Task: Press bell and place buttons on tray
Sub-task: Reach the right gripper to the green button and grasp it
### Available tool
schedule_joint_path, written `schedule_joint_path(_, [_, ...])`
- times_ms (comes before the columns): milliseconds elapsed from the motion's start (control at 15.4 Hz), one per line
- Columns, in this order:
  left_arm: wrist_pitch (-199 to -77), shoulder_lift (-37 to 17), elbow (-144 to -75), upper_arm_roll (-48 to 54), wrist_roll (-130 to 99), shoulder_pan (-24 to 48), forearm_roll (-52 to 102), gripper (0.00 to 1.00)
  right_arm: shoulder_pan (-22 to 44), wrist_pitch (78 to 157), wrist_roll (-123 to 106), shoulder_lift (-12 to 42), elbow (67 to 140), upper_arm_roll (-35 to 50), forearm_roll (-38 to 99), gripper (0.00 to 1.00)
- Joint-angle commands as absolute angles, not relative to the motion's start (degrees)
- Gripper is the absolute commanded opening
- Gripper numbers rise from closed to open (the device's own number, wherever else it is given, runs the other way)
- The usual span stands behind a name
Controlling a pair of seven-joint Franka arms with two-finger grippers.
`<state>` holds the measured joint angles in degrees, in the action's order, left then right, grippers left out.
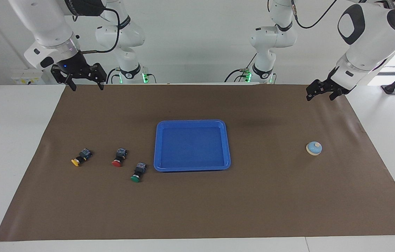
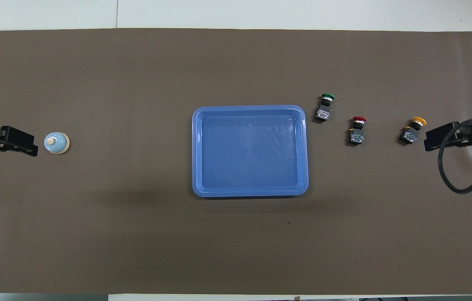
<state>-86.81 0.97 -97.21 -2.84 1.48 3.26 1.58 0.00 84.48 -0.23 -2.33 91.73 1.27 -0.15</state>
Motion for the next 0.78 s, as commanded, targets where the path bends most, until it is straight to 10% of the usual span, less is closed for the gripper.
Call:
schedule_joint_path(0, [-87.45, 2.02, -99.23, -2.47, 0.52, 3.08, 2.02, 1.0, 0.26, 91.99, 2.7, -4.48, 97.45, 2.1, 0.53, 1.0])
schedule_joint_path(714, [-86.75, 1.84, -98.0, -1.41, 0.26, 1.41, 2.11, 1.0, 7.56, 121.87, 21.27, 10.81, 107.74, 2.81, -0.96, 1.0])
